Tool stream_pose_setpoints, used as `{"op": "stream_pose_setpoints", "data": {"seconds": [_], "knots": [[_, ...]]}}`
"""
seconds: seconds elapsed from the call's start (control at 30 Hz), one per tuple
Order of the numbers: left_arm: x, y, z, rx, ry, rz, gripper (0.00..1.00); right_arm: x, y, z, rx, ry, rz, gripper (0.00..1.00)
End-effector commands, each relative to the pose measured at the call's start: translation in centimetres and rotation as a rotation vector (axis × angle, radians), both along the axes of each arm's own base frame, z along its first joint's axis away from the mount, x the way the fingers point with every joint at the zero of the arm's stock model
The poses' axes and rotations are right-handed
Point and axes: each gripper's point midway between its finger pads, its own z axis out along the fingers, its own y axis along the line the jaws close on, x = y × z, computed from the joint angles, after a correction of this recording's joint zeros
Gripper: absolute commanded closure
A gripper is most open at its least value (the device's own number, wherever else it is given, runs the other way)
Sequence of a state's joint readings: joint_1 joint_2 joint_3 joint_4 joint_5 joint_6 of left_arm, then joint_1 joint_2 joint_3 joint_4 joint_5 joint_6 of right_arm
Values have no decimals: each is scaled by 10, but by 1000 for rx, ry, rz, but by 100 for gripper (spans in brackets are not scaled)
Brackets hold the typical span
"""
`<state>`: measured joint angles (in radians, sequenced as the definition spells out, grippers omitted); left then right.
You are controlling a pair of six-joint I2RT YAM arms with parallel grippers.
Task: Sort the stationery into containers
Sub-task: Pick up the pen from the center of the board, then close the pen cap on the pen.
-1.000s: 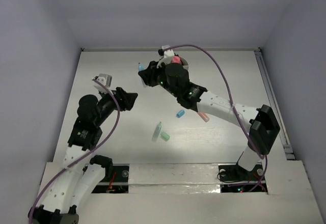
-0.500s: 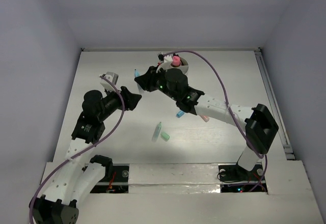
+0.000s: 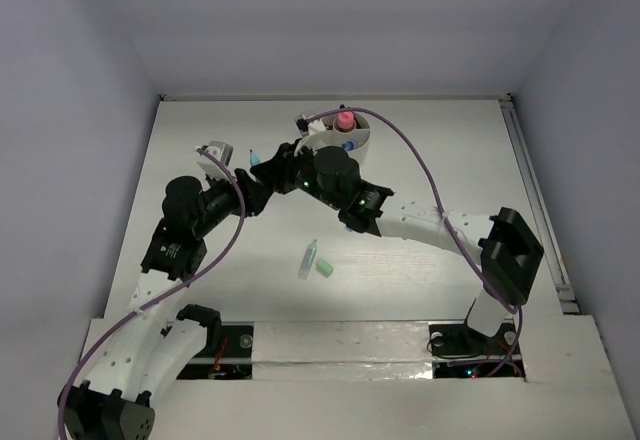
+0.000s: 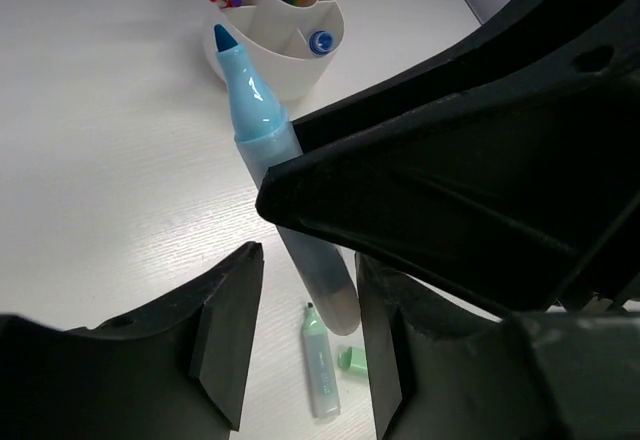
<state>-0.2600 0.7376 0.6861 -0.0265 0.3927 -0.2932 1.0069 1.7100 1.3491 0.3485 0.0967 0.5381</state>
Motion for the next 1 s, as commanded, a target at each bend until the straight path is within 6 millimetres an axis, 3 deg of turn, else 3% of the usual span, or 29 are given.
{"op": "stream_pose_setpoints", "data": {"seconds": [0.0,0.2,0.23,0.27,0.37,0.43,0.47,0.53,0.57,0.6,0.63,0.7,0.77,0.83,0.87,0.9,0.93,0.97], "knots": [[4,2,16,-5,-66,6,64,-11,11,31,69,-56,30,100],[5,8,20,4,-84,40,79,-18,13,30,72,-44,49,100],[6,10,18,8,-81,52,94,-18,12,26,68,-37,47,100],[6,11,21,10,-86,59,100,-19,12,25,71,-30,49,100],[7,15,24,16,-99,80,100,-20,6,21,65,-21,35,98],[6,14,24,16,-101,76,100,-22,0,24,63,-21,26,87],[6,14,26,16,-108,76,100,-20,-4,19,45,-23,7,69],[5,14,27,14,-110,72,100,-21,-15,22,25,-23,-17,53],[4,14,27,14,-114,70,100,-16,-23,21,14,-22,-45,37],[4,13,27,12,-113,67,100,-15,-32,11,-5,-10,-56,30],[3,13,28,11,-115,64,100,-16,-44,18,-1,-11,-66,19],[2,13,29,12,-121,59,100,-12,-64,12,-28,-4,-107,15],[1,13,32,11,-129,58,100,-14,-92,-13,-101,28,-157,15],[-2,12,27,14,-109,52,100,-20,-119,-60,-233,107,-196,17],[-3,12,28,11,-112,49,100,-19,-135,-68,-249,139,-245,23],[-4,12,30,9,-118,46,100,-24,-151,-91,-318,192,-268,28],[-6,11,31,7,-119,37,100,-32,-164,-120,-374,237,-279,54],[-7,11,34,5,-127,35,100,-33,-177,-133,-394,273,-305,70]]}}
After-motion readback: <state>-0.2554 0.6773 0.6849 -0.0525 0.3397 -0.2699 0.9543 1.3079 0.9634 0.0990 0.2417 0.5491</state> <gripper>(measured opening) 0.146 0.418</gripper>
